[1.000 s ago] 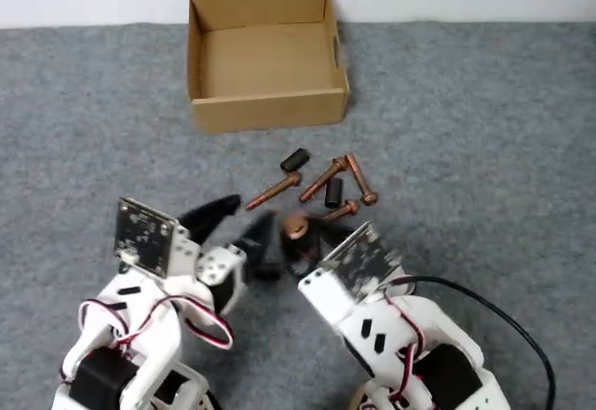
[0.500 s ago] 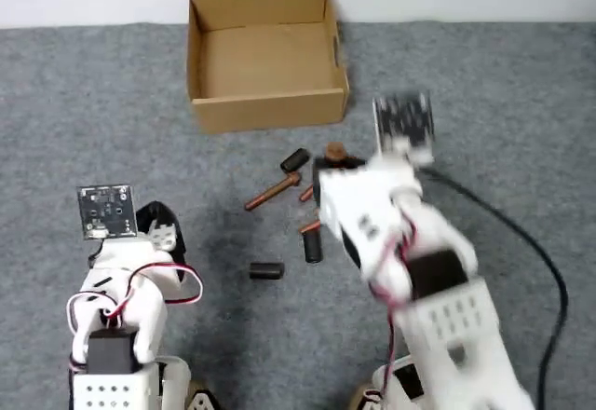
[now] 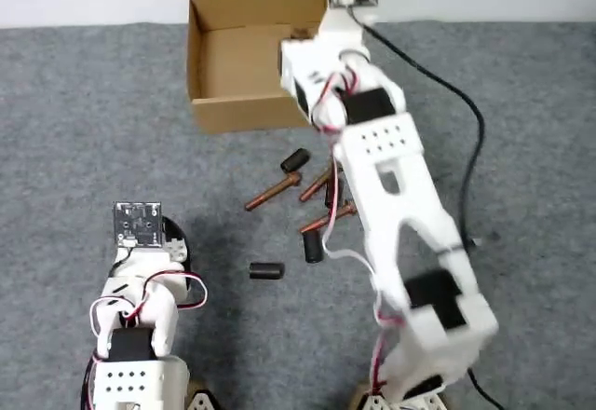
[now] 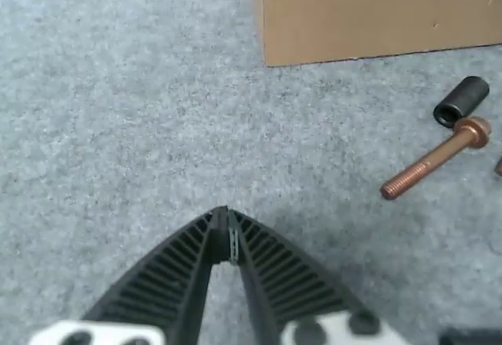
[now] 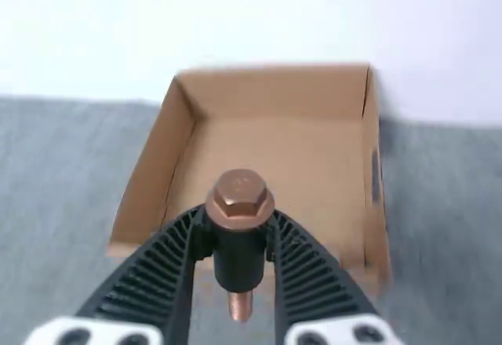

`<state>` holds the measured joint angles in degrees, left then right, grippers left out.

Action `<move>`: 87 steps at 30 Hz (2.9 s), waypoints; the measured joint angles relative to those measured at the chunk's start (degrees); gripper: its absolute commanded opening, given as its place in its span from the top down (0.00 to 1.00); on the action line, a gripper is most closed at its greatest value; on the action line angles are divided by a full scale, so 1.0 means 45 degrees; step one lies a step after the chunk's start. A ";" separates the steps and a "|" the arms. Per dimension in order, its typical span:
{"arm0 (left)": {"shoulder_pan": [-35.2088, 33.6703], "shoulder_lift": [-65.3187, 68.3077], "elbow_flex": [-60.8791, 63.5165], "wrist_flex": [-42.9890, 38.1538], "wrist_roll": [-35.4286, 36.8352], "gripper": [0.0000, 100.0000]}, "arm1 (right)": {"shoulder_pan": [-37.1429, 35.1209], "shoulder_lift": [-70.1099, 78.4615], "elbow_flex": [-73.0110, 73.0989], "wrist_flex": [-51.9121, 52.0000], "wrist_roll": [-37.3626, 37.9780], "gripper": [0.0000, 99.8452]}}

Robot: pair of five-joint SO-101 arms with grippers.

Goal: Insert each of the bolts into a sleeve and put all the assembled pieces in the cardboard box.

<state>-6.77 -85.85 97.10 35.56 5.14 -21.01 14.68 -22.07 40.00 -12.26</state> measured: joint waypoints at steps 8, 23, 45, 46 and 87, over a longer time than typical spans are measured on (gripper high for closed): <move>0.0020 0.0000 0.0000 0.0000 0.0000 1.00 | 0.0156 0.5548 -0.5372 -0.0508 0.0645 0.99; 0.0020 0.0000 0.0000 0.0020 0.0000 1.00 | 0.0156 1.2132 -1.0940 0.1250 0.2364 0.82; 0.0020 0.0000 0.0000 0.0234 0.0000 1.00 | -0.0313 1.1526 -1.5883 1.0295 0.2442 0.99; 0.0020 0.0000 0.0000 0.0234 0.0000 1.00 | -0.0371 1.1311 -1.5883 1.0764 0.2442 0.99; 0.0020 0.0000 0.0000 0.0234 0.0000 0.99 | 0.0293 0.7658 -0.5099 1.2308 -0.1368 0.76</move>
<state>-6.68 -85.85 97.10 36.62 5.14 -19.69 49.14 -45.01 95.38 -18.42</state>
